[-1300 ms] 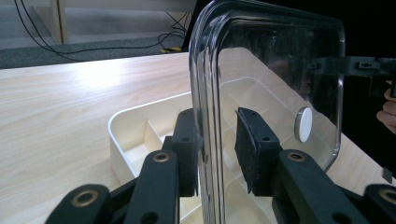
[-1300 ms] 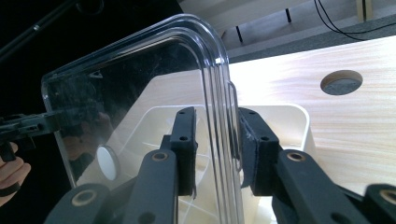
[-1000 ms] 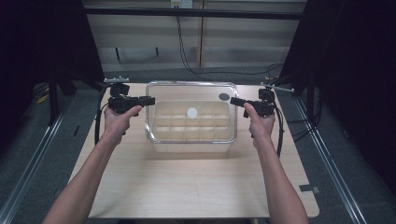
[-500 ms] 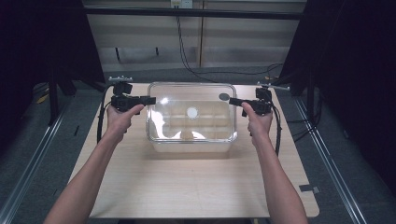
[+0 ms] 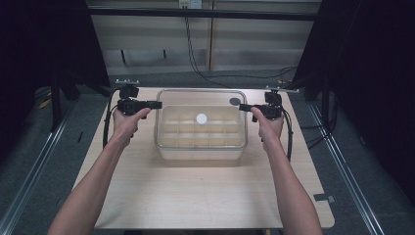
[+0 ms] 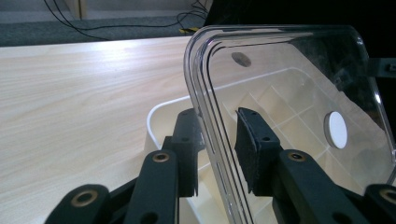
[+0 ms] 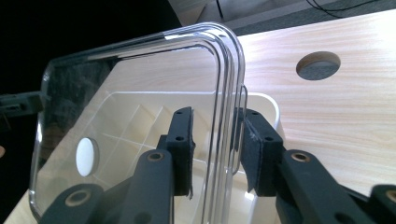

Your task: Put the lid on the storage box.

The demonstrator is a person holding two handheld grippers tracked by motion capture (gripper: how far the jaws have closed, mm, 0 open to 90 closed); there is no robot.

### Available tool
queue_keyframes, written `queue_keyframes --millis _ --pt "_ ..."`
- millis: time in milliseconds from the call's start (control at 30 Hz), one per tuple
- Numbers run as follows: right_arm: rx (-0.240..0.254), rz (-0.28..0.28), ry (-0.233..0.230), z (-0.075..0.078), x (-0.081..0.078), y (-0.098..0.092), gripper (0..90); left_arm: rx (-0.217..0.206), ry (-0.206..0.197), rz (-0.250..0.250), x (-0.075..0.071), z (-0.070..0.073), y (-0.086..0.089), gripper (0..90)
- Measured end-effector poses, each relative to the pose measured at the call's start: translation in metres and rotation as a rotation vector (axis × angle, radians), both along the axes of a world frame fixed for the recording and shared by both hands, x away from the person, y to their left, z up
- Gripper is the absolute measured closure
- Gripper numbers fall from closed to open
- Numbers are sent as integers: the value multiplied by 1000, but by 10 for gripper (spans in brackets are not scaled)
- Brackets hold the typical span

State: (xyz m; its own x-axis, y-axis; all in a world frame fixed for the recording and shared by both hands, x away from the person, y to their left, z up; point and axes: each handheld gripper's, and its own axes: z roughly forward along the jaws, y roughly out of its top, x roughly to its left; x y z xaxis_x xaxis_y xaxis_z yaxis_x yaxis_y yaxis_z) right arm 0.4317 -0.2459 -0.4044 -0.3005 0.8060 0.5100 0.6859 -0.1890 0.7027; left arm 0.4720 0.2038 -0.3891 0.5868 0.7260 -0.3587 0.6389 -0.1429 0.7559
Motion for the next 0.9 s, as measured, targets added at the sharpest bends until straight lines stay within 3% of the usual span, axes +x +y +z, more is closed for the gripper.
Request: queue_keyframes --millis 700,900 --pt "-48 -14 57 -17 12 5 621 -6 79 28 15 -21 -5 659" --pt "-88 -28 74 -22 14 9 596 -24 113 38 20 -30 -5 647"
